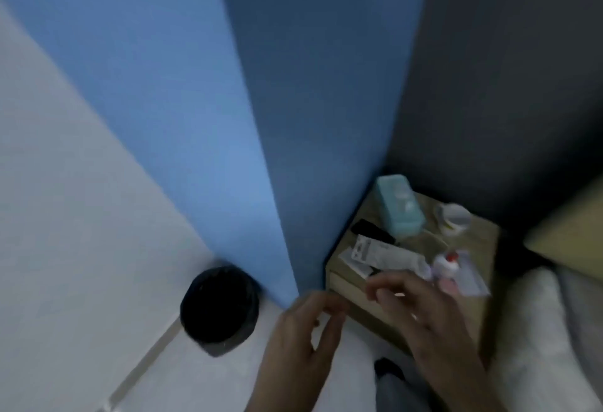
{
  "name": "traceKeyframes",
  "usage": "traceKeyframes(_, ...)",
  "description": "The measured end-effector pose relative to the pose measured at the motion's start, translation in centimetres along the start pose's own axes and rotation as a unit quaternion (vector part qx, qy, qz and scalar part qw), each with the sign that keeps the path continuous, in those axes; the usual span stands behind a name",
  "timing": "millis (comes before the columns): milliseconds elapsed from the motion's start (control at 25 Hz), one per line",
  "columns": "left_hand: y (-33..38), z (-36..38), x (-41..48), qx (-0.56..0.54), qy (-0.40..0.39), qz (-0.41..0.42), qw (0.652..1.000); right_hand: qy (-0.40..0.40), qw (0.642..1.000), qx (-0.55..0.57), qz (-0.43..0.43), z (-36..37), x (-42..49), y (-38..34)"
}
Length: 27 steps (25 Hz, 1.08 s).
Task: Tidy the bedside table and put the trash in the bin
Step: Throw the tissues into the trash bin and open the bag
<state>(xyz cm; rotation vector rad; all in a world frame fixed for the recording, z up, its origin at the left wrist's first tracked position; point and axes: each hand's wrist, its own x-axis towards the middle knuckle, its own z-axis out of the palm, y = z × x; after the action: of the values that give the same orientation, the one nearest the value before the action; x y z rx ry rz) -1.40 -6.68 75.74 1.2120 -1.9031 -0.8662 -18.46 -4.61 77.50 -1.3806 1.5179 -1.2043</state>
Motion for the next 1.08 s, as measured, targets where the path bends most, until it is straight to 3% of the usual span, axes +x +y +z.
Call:
traceKeyframes(80, 0.8, 1.1, 0.2, 0.037, 0.104, -0.046, 0.993, -0.106, 0.990, -0.038, -0.083, -0.3, 3.5, -0.1)
traceKeyframes(240, 3.4, 4.2, -1.7, 0.092, 0.289, -0.164, 0.939, -0.265, 0.946, -0.013, -0.184, -1.1, 7.3, 1.0)
traceKeyframes(360, 3.3, 7.0, -4.4, 0.123, 0.335, -0.197, 0.913, -0.302, 0.921, 0.018, -0.246, -0.9, 6.8, 3.3)
traceKeyframes(520, -1.8, 12.2, -9.0, 0.198, 0.396, -0.209, 0.872, -0.268, 0.878, -0.091, -0.387, 0.8, 4.0, 10.6)
traceKeyframes(600, -4.2, 16.3, -12.0, 0.220, 0.429, -0.225, 0.847, -0.282, 0.855, -0.095, -0.424, 1.4, 1.5, 15.5)
traceKeyframes(800, -8.2, 22.4, -17.4, 0.244, 0.431, -0.247, 0.833, -0.364, 0.826, -0.104, -0.417, 2.3, -2.8, 22.7)
traceKeyframes(1080, -18.9, 17.2, -15.2, 0.279, 0.332, -0.342, 0.834, -0.391, 0.788, -0.253, -0.403, 16.5, 1.1, 26.5)
